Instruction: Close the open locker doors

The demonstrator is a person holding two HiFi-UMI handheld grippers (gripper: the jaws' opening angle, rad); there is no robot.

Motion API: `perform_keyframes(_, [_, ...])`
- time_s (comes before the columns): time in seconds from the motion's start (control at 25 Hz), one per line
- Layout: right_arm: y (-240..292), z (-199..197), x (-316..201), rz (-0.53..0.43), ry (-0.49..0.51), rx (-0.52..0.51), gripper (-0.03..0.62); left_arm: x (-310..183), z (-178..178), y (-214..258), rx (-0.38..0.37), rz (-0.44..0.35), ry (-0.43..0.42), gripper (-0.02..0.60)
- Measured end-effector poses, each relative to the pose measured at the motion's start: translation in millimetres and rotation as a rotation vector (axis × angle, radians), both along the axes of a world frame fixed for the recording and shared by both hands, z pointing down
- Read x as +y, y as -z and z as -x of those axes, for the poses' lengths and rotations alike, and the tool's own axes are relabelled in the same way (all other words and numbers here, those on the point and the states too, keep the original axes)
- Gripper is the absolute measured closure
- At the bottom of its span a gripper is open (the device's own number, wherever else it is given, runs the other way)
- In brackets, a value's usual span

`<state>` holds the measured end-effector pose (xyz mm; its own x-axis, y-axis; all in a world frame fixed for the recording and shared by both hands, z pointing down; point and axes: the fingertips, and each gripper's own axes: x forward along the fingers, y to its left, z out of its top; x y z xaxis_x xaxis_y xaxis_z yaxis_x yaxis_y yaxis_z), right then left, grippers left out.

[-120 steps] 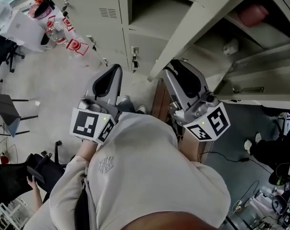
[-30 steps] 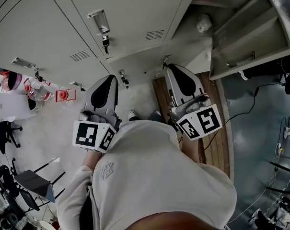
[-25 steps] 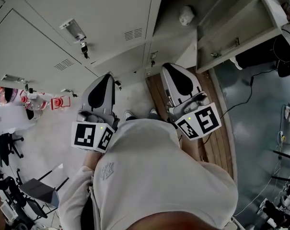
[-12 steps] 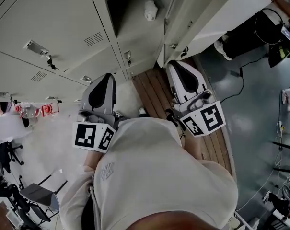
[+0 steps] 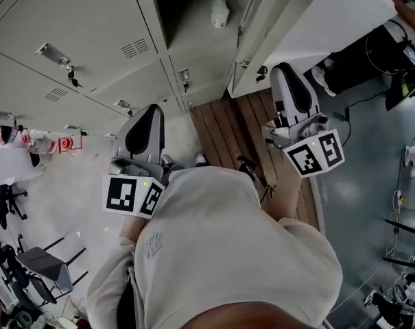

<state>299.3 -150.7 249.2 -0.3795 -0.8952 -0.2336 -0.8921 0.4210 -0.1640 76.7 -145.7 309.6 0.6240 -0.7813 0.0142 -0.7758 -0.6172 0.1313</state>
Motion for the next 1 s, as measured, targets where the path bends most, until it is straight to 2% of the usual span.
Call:
perform_keyframes(0.12, [2, 0, -9, -0.001, 0.049, -0.048, 0.52, 2, 9, 0, -0.004, 0.001, 0.04, 0.583])
perform_keyframes(0.44, [1, 5, -27, -0.004, 0.086, -0.027, 0.519, 4, 26, -2, -0.01, -0.001, 0.109, 0.583])
perform_keyframes(0.68, [-3, 33, -36, 0.008, 0.199, -0.024, 0.519, 2, 33, -4, -0.008, -0.005, 0.134, 0.583])
perform_keyframes(1.0, [-5, 74, -65, 0.026, 0.308, 0.003, 0.519, -4, 55, -4, 0.008, 0.0, 0.214, 0.583])
